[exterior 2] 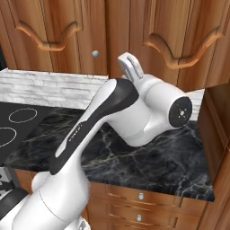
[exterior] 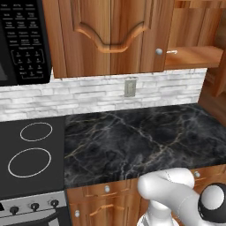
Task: Open the cabinet and move the ladle to the pot. Then close the cabinet.
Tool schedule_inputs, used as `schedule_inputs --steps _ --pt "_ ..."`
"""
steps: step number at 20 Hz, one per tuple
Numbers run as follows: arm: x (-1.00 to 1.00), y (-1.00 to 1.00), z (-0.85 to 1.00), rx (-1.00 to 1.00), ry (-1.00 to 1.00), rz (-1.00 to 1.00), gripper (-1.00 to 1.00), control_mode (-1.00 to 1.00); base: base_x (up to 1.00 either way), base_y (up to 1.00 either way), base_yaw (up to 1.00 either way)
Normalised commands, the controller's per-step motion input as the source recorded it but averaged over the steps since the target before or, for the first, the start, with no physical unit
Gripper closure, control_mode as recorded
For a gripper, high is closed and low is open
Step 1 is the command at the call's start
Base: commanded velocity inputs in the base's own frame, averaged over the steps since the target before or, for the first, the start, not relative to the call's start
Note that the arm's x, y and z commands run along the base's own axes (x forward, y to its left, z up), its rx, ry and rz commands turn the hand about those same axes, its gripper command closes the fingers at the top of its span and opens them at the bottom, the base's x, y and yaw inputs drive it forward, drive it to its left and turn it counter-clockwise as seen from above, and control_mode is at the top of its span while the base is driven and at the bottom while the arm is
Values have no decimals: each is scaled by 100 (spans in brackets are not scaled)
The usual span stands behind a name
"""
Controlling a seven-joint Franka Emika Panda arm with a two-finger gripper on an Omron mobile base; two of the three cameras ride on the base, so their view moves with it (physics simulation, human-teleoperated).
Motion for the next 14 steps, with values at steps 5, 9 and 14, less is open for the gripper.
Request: schedule_inputs --steps 5,9,14 --pt "-31 -33 0 0 5 1 -100 -100 0 0 0" --pt "-61 -24 0 0 1 0 -100 -100 0 0 0" --pt "-43 26 0 0 0 -12 -100 -100 0 0 0"
